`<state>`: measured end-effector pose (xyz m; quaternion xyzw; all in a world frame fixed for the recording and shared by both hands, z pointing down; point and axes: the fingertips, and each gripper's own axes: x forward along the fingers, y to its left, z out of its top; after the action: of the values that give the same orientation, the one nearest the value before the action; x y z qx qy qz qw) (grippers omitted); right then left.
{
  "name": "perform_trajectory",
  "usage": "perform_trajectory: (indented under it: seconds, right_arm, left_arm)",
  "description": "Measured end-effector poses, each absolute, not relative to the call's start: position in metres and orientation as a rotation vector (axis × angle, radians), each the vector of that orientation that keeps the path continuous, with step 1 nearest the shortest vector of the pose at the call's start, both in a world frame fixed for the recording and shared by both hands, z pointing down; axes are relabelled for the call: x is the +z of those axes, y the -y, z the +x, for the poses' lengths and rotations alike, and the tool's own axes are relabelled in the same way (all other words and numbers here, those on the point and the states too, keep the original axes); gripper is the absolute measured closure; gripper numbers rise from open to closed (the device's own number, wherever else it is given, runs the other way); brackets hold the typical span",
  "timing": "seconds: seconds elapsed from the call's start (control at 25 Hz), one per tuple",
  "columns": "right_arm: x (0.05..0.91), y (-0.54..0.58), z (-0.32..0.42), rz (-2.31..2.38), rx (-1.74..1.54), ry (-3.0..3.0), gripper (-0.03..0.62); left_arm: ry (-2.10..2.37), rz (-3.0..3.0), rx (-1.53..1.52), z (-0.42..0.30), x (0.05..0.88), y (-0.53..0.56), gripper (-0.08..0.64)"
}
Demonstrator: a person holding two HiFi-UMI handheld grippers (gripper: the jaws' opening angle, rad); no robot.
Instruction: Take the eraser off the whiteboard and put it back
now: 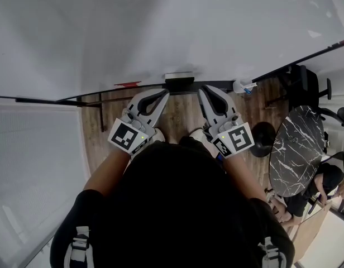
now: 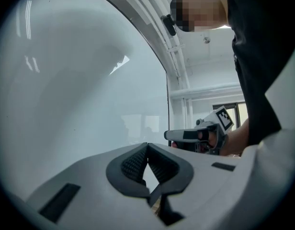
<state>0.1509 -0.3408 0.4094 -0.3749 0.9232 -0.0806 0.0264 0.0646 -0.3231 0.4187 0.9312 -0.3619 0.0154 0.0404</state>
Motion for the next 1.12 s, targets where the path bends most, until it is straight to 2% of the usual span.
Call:
perform_trajectory:
  seconds: [0.12, 0.44, 1.12]
  right_arm:
    - [0.405, 0.334, 0.146, -1.113, -0.181, -2.917, 0.596]
    - [0.409, 0.323, 0.131, -1.016, -0.035, -3.033, 0.597]
    - [0.417, 0.322, 0.121, -0.986, -0.048, -3.045, 0.598]
  left_arm:
    - [1.112, 2.853, 0.033, 0.068, 0.416, 0.321, 0.557]
    - [1.04, 2.903, -0.008, 0.083, 0.407, 0.312, 0.556]
    - [1.137, 2.888, 0.002, 0.068, 0.406, 0.313, 0.557]
